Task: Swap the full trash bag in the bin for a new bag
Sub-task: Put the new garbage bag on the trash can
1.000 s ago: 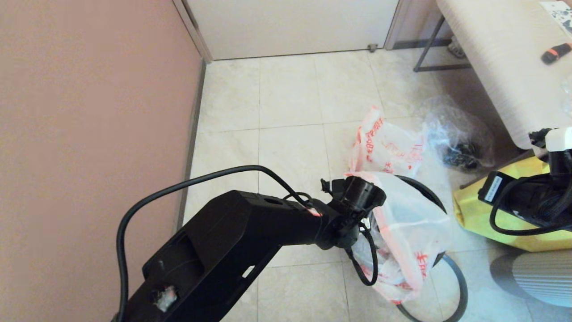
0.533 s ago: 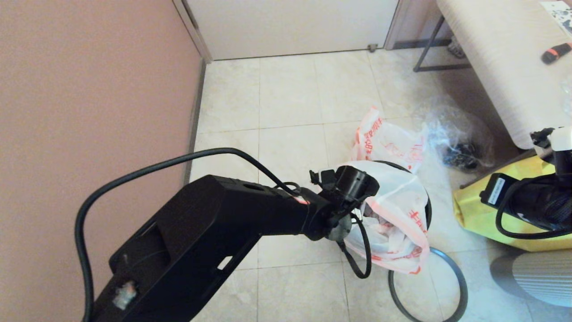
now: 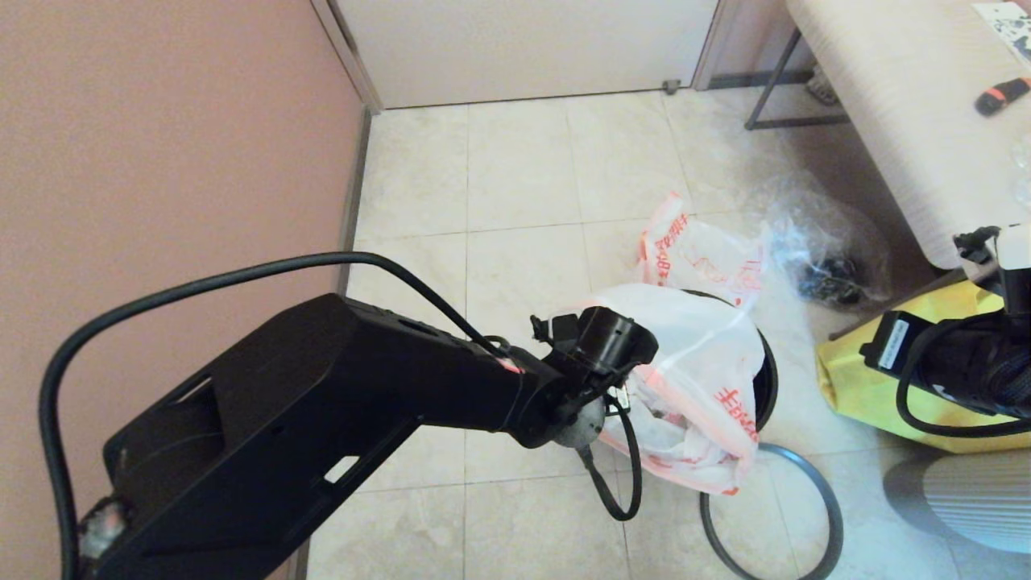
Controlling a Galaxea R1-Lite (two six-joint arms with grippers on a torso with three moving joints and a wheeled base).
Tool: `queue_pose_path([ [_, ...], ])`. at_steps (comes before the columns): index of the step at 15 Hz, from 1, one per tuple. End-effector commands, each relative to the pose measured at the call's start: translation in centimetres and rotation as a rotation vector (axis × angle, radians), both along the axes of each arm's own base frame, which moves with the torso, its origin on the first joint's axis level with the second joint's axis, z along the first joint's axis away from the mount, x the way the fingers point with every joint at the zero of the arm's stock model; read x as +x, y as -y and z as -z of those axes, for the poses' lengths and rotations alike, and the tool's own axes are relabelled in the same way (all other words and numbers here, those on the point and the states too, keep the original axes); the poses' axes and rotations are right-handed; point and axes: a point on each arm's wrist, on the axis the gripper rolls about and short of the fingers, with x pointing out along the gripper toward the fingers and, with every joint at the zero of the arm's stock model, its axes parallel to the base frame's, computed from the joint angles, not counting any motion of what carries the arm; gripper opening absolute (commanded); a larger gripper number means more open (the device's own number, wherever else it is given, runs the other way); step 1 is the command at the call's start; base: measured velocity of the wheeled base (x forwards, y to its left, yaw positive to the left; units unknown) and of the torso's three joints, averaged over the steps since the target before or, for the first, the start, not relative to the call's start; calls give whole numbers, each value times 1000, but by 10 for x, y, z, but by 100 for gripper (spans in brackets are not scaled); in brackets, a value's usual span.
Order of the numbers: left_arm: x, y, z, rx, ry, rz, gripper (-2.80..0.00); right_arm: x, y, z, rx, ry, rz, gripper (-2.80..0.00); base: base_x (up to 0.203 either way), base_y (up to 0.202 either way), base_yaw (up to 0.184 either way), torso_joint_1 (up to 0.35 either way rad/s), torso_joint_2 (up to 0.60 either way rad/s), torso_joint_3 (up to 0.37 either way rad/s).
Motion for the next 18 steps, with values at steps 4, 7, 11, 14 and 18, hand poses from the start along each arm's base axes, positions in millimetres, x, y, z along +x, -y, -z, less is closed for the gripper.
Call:
queue_pose_path([
  [4,-3,19,-29,-63,73,46,-280,2,-1,1,3,-2,2,-280,0,0,0,0,0,0],
  [7,-3,44,-25,-60,99,107,-280,4,-1,2,4,-5,1,-280,0,0,0,0,0,0],
  [11,4,59,7,-12,68,123,-280,7,2,5,25,-18,-19,-280,0,0,0,0,0,0],
  [14,9,59,8,-21,94,125,-280,10,3,8,34,-31,-31,-280,0,0,0,0,0,0],
  [18,10,59,3,-10,123,136,-280,6,3,4,33,-18,-32,-280,0,0,0,0,0,0],
])
